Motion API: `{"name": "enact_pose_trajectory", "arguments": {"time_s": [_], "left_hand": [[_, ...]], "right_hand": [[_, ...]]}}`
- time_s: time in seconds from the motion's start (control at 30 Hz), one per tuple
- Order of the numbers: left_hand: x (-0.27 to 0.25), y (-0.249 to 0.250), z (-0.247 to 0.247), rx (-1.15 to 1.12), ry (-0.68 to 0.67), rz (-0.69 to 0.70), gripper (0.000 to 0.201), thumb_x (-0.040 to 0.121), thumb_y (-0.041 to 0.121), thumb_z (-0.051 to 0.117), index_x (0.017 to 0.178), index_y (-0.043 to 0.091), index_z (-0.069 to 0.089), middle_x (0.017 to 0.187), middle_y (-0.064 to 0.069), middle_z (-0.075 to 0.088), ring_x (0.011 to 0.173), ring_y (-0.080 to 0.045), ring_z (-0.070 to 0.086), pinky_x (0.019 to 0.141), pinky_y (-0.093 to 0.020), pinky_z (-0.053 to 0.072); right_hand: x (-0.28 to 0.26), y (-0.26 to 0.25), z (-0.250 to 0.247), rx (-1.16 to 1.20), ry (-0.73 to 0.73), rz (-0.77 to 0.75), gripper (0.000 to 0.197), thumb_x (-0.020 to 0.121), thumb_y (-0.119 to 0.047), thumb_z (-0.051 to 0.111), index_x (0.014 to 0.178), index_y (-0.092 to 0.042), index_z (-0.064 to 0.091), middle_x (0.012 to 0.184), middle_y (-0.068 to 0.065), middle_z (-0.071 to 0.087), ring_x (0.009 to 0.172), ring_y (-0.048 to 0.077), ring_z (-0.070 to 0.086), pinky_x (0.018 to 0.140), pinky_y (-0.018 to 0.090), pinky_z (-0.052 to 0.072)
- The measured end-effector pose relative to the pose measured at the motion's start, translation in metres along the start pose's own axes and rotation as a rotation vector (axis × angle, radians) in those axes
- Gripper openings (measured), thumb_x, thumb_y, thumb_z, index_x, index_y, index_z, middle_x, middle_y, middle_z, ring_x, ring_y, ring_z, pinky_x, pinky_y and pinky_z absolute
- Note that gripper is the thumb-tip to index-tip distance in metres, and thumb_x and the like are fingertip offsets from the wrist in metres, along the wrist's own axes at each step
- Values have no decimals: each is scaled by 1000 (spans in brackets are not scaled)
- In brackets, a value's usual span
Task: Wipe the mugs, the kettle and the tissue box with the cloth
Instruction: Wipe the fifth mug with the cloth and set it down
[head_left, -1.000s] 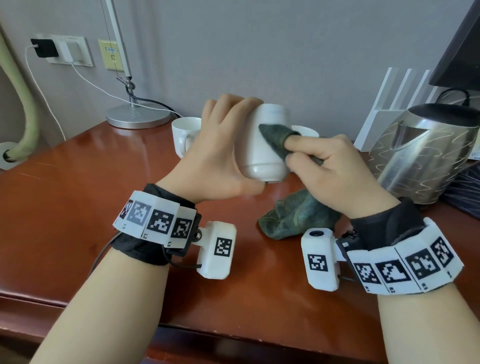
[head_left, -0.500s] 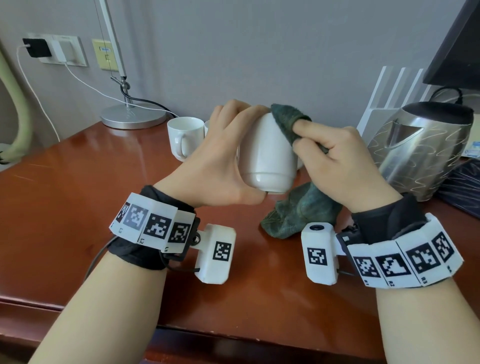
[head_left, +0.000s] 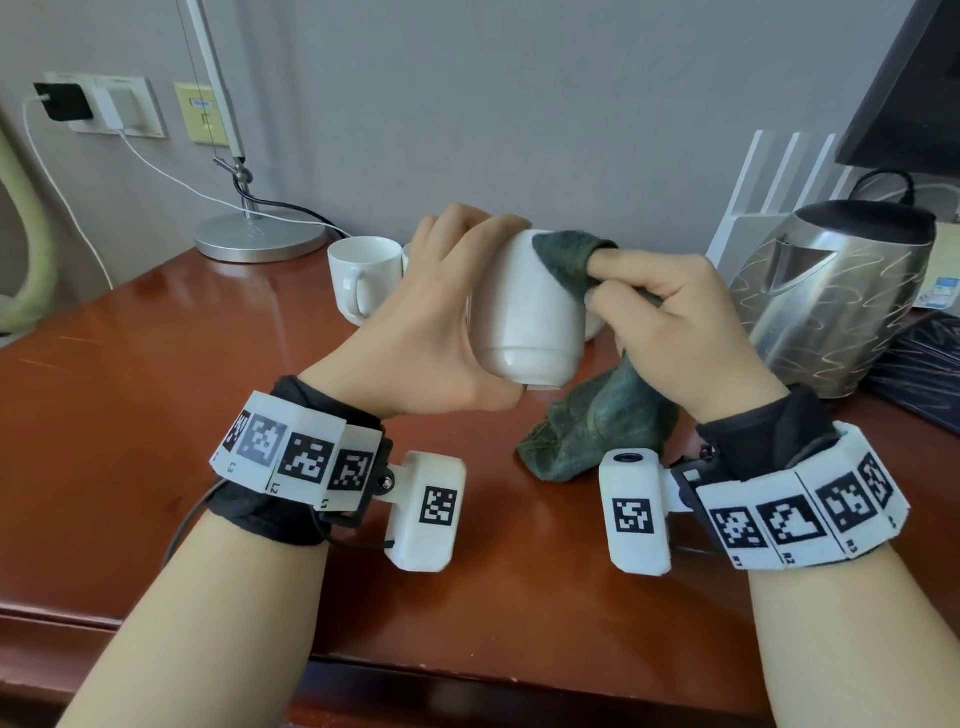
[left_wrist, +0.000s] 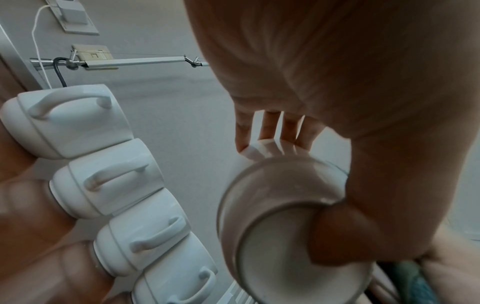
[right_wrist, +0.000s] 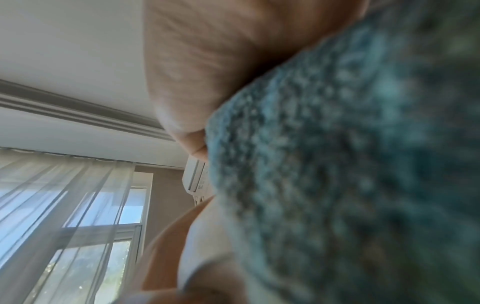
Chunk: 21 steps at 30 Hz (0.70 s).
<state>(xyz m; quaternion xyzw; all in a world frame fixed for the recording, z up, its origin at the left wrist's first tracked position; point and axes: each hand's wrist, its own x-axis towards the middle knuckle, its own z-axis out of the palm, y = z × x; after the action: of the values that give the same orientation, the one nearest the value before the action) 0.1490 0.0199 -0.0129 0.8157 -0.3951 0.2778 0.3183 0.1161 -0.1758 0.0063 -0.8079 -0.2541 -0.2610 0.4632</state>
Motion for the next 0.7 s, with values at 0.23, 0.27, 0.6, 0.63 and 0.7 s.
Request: {"name": "enact_pose_trajectory", "arguments": {"time_s": [0.23, 0.27, 0.6, 0.63, 0.7], "left_hand": [[-1, -2, -1, -46, -13, -32, 94, 53, 41, 70, 136, 6, 45, 117, -1, 39, 109, -26, 40, 98, -26, 37], [-1, -2, -2, -73, 0, -47, 93, 53, 41, 70, 136, 7, 45, 118, -2, 40, 112, -26, 41, 101, -33, 39], [-2, -1, -3, -249, 32, -93, 92, 53, 32, 79, 136, 13, 43, 123, 2, 40, 121, -23, 44, 103, -49, 43], [-2, -2, -4, -252, 38, -100, 93, 52, 31, 80, 136, 13, 43, 123, 2, 40, 121, -23, 44, 103, -50, 43], [-2, -3, -3, -251, 42, -110, 94, 52, 25, 82, 137, 12, 43, 124, 1, 40, 122, -22, 44, 103, -51, 42]], "right_hand": [[-3, -7, 3, -58, -246, 9, 29, 78, -1, 49, 51, -13, 47, 49, 4, 28, 50, 16, 28, 50, 22, 24], [-3, -6, 2, -15, -218, 30, 26, 77, -1, 49, 52, -6, 45, 50, 5, 27, 50, 17, 27, 51, 25, 24], [1, 2, 1, 210, -32, 108, 23, 79, -2, 49, 58, 8, 45, 46, -2, 30, 46, 10, 33, 48, 27, 26], [1, 1, 1, 187, -72, 93, 23, 78, -1, 49, 60, 14, 48, 47, 0, 29, 46, 8, 34, 48, 26, 26], [0, 1, -1, 178, -104, 75, 25, 76, 1, 48, 56, 15, 45, 47, 6, 27, 45, 10, 33, 48, 29, 24]]}}
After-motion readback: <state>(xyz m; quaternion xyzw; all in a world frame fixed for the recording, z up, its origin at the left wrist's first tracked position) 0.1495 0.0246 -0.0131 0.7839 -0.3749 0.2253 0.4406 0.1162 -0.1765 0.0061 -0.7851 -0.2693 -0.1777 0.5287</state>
